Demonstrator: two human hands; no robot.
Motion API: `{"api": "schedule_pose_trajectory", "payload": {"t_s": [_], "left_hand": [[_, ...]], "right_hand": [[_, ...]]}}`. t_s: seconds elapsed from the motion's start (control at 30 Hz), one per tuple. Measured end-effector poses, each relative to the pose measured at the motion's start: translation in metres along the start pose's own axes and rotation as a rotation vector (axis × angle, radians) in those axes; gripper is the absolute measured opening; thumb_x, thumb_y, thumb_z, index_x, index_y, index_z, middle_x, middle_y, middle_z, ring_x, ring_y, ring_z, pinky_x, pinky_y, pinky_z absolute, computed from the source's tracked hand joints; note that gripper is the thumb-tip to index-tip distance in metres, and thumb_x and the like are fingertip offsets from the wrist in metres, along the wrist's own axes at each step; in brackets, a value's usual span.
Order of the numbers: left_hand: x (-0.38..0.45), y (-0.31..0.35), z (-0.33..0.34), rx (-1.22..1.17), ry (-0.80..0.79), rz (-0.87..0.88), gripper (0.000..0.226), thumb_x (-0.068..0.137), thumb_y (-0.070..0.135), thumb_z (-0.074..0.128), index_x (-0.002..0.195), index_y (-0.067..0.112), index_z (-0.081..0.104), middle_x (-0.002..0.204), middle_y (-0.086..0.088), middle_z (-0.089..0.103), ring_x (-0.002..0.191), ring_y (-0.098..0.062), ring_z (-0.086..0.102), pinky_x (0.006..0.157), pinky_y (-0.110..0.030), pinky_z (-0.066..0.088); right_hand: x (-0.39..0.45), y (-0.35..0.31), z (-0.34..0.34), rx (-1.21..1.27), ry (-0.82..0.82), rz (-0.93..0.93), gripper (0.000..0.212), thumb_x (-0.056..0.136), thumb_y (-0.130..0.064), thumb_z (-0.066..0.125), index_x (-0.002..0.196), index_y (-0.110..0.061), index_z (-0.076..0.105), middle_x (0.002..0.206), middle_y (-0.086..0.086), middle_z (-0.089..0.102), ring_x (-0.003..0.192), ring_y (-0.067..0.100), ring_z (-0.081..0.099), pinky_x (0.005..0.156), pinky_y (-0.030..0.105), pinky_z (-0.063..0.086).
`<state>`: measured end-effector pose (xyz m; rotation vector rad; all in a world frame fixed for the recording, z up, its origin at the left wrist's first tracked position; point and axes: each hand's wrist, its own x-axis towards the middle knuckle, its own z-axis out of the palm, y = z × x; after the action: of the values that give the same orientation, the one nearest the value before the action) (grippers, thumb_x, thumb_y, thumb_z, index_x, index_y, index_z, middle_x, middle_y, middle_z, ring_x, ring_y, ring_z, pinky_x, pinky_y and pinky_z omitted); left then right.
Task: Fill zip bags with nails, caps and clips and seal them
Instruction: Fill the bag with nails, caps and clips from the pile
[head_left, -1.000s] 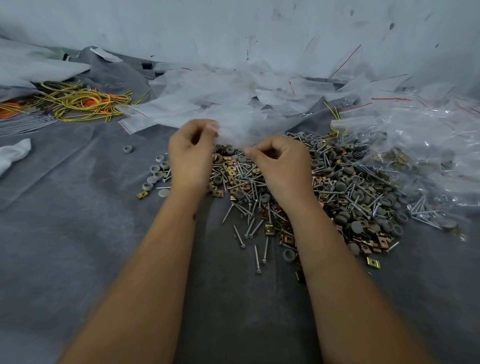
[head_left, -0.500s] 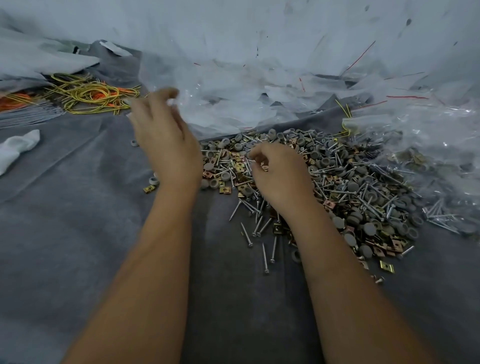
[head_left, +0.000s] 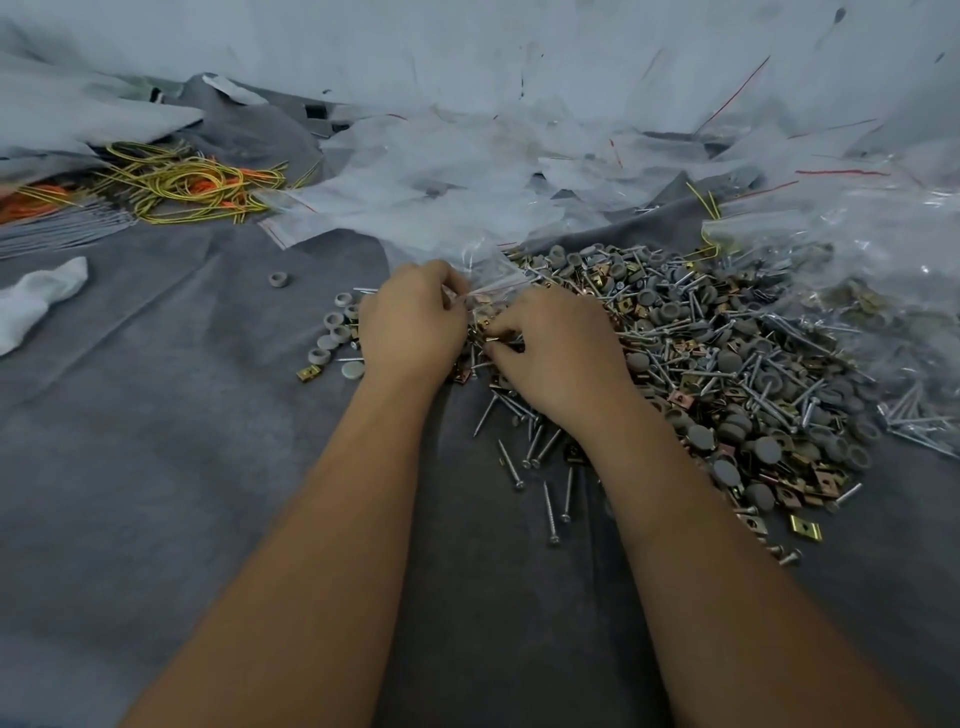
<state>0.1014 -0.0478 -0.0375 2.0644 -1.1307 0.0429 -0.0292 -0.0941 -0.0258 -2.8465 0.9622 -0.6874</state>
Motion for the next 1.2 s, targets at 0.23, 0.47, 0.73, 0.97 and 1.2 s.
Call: {"api": "schedule_pose_trajectory", "payload": {"t_s": [0.23,0.47,0.73,0.97,1.2], "left_hand": [[-0.006,0.004,0.000,-0.027,0.003,0.083,0.011,0.087,0.026,0.057,0.091,0.024,0.066,0.082,0.002,0.065,0.082,-0.024,0.061,0.073,-0.037,0.050],[-0.007,0.003,-0.003,-0.186,0.060,0.081,0.006,0.090,0.026,0.061,0.095,0.028,0.058,0.065,0.010,0.054,0.061,-0.003,0.053,0.054,-0.026,0.039],[-0.010,0.014,-0.003,-0.003,-0.063,0.214,0.014,0.090,0.029,0.059,0.103,0.028,0.061,0.075,0.007,0.057,0.074,-0.020,0.051,0.060,-0.030,0.031],[-0.011,0.018,-0.004,-0.318,-0.094,0.100,0.008,0.087,0.020,0.062,0.090,0.025,0.068,0.057,0.007,0.054,0.053,-0.009,0.048,0.055,-0.029,0.039],[-0.014,0.023,-0.010,-0.648,-0.182,0.069,0.014,0.094,0.009,0.061,0.084,0.007,0.071,0.054,0.002,0.045,0.047,-0.003,0.039,0.048,-0.016,0.033]], "right_hand": [[-0.001,0.006,-0.007,0.500,0.216,0.289,0.011,0.086,-0.013,0.070,0.095,-0.013,0.077,0.082,-0.005,0.071,0.076,0.006,0.064,0.077,0.026,0.053],[0.000,0.016,-0.012,0.797,0.266,0.383,0.021,0.089,-0.011,0.066,0.084,-0.031,0.070,0.085,-0.014,0.070,0.084,0.000,0.066,0.072,0.011,0.050],[0.002,0.011,-0.013,1.246,0.286,0.396,0.019,0.089,0.000,0.063,0.083,-0.017,0.067,0.075,0.002,0.074,0.076,0.019,0.074,0.067,0.025,0.056],[0.002,0.011,-0.009,1.041,0.276,0.400,0.022,0.094,-0.001,0.055,0.083,-0.020,0.058,0.071,-0.002,0.069,0.051,0.006,0.059,0.059,0.023,0.051],[0.001,0.009,-0.011,0.940,0.270,0.383,0.018,0.093,-0.001,0.057,0.087,-0.017,0.059,0.076,-0.004,0.067,0.053,-0.007,0.056,0.058,0.013,0.044]]}}
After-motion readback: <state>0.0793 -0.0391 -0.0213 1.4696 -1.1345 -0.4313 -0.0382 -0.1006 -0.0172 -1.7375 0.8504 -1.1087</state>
